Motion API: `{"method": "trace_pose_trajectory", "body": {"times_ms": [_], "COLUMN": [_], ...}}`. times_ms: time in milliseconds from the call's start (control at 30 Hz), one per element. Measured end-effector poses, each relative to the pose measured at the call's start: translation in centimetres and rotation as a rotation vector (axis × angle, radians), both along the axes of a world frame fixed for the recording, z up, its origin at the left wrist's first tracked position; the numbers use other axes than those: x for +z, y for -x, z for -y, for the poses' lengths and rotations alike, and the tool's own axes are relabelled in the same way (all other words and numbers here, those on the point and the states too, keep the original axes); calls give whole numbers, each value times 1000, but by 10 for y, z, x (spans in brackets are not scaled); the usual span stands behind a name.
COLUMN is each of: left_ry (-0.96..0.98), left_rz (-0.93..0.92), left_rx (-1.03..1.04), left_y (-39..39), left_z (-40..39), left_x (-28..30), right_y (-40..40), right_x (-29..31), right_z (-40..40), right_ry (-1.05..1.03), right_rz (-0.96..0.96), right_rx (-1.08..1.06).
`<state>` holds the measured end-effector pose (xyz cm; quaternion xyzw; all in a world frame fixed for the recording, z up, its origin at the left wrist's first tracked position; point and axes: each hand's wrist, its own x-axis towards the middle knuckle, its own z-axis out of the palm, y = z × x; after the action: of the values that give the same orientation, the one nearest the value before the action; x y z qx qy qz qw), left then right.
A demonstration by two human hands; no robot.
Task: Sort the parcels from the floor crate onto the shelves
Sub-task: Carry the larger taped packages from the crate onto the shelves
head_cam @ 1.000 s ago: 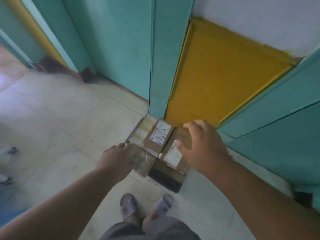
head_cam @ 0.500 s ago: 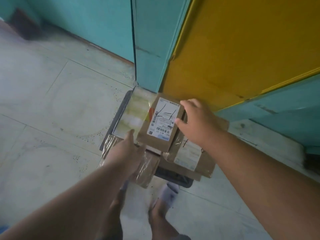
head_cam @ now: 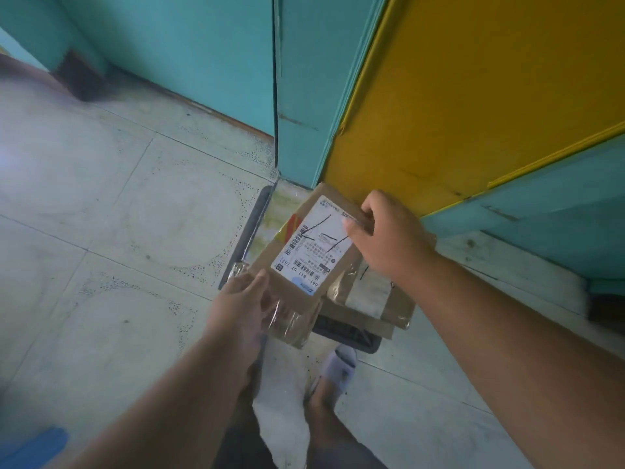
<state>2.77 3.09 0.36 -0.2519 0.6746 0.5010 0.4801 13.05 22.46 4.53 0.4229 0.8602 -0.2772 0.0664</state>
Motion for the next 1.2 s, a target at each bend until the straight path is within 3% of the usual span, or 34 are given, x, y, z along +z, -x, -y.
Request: {"method": "trace_pose_trajectory", "body": {"times_ms": [100, 333, 467, 600, 733, 967, 1067, 1200], "left_ry": [-156, -390, -371, -476, -611, -814, -874, -886], "left_rz": [8, -135, -271, -364, -541, -404, -254, -231], "left_rx": [-55, -534, -743, -905, -1064, -1227, -1243, -1405], "left_y": [-5, -2, -6, -45, -122, -323, -426, -540], "left_z": [18, 35, 20, -1, -17, -34, -31, -27], "left_x": [66, 166, 189, 227, 262, 292, 299, 312], "right_y": [-14, -75, -122, -179, -257, -429, -513, -607], "right_x": [72, 205, 226, 255, 274, 289, 296, 304], "right_z": [21, 69, 108, 148, 191, 238, 254, 264], "right_ry": [-15, -30, -22, 9, 86, 53, 31, -83], "right_rz": [-57, 0, -43, -82, -203, -386, -578, -750], "right_rx": [-11, -90, -398, -713, -974, -1178, -1345, -1547]}}
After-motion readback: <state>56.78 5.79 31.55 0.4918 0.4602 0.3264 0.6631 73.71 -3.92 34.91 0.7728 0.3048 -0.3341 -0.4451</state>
